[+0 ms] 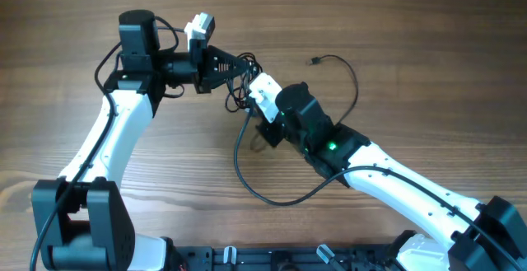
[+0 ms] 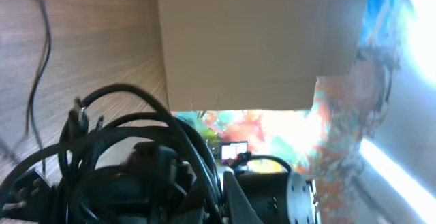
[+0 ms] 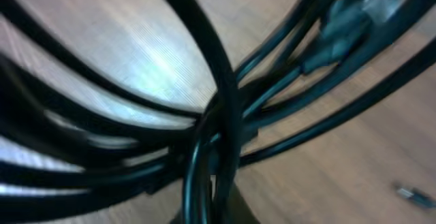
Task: Untangle cables
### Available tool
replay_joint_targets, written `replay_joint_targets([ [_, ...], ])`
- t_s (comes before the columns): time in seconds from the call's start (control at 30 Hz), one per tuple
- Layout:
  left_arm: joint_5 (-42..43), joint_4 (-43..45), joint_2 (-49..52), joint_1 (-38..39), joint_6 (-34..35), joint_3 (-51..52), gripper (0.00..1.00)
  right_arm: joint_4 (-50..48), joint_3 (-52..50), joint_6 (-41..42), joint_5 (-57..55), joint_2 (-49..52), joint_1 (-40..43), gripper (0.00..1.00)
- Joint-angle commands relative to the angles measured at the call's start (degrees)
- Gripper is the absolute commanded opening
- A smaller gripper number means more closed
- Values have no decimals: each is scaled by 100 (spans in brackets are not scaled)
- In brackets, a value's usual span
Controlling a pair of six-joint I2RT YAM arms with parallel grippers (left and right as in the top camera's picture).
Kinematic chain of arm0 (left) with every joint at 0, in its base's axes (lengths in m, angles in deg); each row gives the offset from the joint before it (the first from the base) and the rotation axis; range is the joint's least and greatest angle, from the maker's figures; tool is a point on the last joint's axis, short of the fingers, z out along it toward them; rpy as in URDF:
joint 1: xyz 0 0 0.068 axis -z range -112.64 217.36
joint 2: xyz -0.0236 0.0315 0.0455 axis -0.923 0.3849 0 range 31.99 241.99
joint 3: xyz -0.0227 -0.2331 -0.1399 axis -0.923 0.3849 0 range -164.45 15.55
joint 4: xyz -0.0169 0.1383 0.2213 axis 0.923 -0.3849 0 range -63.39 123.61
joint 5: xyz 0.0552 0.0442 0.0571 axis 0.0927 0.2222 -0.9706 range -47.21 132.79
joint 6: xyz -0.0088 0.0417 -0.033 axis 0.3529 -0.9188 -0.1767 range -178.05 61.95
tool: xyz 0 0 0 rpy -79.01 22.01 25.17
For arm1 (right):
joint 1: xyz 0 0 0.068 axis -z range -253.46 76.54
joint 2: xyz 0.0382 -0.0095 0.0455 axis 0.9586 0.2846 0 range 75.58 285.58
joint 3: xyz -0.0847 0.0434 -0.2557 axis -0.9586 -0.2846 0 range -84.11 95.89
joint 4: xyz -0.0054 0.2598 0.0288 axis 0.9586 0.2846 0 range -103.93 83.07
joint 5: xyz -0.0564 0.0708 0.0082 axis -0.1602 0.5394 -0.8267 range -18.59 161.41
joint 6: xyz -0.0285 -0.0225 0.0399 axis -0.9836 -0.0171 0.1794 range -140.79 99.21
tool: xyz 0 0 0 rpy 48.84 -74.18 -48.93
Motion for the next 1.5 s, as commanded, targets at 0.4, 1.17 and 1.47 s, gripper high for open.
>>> replay_joint_targets([
  [0.4, 46, 55, -151, -7, -2059, -48, 100, 525, 98, 3523, 133, -1252, 297, 4],
  [1.17, -1504, -3445, -151, 374, -6743, -48, 100, 1128, 98, 6098, 1370, -1250, 391, 4],
  [1.47, -1910, -3467, -151, 874, -7036, -48, 100, 1158, 96, 6142, 2688, -1196, 898, 4],
])
